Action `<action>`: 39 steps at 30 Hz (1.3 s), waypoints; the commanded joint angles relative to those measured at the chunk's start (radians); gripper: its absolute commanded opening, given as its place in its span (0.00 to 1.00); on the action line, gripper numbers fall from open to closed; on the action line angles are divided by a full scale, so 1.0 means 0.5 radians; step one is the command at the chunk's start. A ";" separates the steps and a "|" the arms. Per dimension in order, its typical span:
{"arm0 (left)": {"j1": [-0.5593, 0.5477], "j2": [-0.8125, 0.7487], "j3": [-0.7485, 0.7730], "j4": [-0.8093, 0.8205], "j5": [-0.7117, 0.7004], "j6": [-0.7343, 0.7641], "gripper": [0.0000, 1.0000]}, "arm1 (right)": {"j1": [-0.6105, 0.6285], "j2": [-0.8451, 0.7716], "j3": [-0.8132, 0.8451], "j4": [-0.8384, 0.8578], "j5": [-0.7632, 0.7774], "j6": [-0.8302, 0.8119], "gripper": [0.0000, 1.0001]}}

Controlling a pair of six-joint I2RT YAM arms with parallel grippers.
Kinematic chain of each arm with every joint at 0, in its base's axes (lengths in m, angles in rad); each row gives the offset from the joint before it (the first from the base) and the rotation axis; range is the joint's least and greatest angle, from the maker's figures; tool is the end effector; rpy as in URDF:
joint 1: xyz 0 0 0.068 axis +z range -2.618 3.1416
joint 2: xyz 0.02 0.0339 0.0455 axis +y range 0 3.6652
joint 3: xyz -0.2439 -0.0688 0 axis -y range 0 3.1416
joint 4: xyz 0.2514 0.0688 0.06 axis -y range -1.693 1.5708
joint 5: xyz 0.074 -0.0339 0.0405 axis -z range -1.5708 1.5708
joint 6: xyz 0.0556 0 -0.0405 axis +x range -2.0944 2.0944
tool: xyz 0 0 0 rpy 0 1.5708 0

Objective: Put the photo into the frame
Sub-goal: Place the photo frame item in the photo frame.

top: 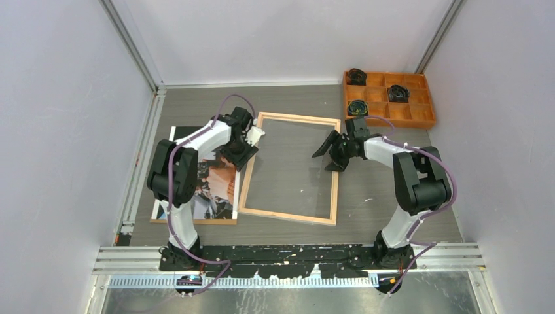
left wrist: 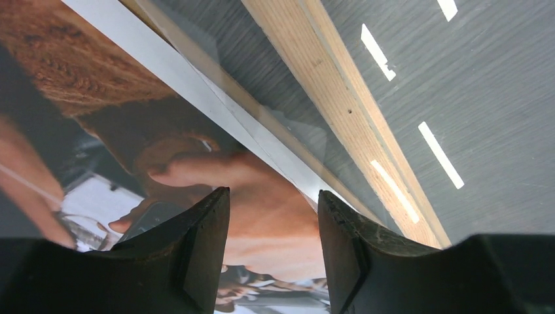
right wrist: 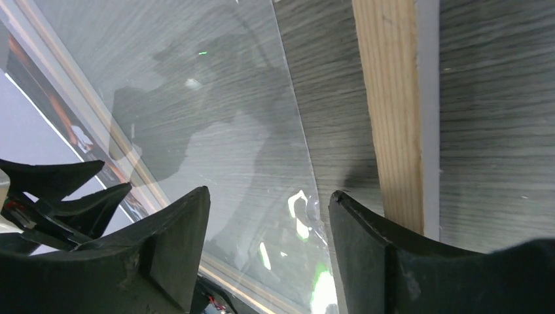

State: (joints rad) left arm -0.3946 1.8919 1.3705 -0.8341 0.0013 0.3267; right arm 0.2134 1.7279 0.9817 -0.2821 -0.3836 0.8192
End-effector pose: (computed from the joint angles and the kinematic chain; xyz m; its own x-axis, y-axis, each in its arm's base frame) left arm 0.3439 -0.1433 0.1451 -0.7307 0.6519 -0.2027 0.6538 0.7537 0.0674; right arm 0.3360 0.0941 0.1203 -0.8530 0.5084 -0.1183 0.3485 0.7234 0.5960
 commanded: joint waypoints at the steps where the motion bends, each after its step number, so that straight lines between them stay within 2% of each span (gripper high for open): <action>1: 0.004 0.017 -0.005 0.059 0.013 0.041 0.53 | 0.015 -0.004 -0.061 0.282 -0.119 0.185 0.75; 4: 0.004 0.007 -0.012 0.060 0.012 0.039 0.53 | 0.018 -0.047 -0.124 0.241 -0.065 0.192 0.83; 7: 0.004 -0.001 -0.023 0.067 0.012 0.043 0.53 | 0.037 -0.157 -0.203 0.195 0.006 0.207 0.87; 17: 0.004 0.011 -0.027 0.073 0.012 0.057 0.52 | 0.427 -0.561 -0.388 -0.176 0.344 0.307 0.88; 22: 0.004 0.009 -0.014 0.064 0.012 0.058 0.52 | 0.489 -0.729 -0.474 -0.270 0.347 0.332 0.88; 26: 0.001 0.008 -0.008 0.058 0.012 0.054 0.52 | 0.503 -0.741 -0.483 -0.314 0.268 0.276 0.88; 34: -0.002 0.006 -0.007 0.049 0.013 0.053 0.52 | 0.599 -0.623 -0.542 -0.159 0.169 0.229 0.88; 39: -0.007 0.005 0.002 0.043 0.012 0.051 0.52 | 0.677 -0.618 -0.595 -0.003 0.233 0.261 0.88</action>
State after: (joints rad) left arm -0.3946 1.8992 1.3586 -0.8124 0.0013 0.3450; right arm 0.5301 1.4250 0.7052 -0.3805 -0.2733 0.9447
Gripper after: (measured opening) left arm 0.522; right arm 0.884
